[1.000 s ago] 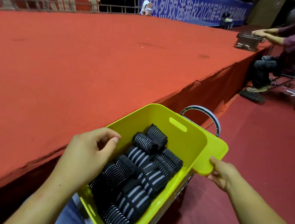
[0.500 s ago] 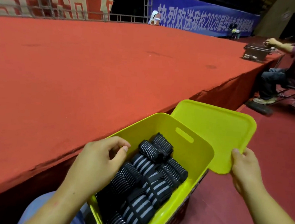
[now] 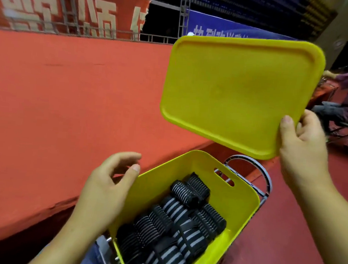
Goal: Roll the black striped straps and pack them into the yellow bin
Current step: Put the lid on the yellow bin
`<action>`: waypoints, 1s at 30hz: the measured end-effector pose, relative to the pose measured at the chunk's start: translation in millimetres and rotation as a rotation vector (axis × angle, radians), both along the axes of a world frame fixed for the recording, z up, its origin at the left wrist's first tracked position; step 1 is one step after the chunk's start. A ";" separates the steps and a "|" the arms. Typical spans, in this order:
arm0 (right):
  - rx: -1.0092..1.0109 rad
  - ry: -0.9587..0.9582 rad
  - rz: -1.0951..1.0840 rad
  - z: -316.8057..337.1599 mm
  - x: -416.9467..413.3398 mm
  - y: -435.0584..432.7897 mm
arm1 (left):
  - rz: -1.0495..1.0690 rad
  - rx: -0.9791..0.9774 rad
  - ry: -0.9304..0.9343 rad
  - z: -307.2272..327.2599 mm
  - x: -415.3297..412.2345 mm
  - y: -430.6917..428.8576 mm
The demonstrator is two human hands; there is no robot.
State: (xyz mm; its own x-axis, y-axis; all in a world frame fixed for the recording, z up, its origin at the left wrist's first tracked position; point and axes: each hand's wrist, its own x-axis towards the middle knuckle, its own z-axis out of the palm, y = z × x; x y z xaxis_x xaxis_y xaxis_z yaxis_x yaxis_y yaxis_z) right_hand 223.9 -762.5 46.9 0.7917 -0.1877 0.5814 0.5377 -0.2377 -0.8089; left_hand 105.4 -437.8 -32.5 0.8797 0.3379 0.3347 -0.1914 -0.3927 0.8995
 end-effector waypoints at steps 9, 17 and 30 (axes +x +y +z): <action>-0.031 0.542 0.407 10.9 9.4 26.4 | 0.037 -0.299 0.156 21.3 -11.1 58.2; -0.313 0.733 0.387 -27.2 21.6 42.7 | -0.012 -0.192 0.239 6.9 -46.1 75.3; -0.846 0.663 0.065 -66.7 39.3 20.9 | -0.039 -0.028 0.371 -25.0 -48.8 49.1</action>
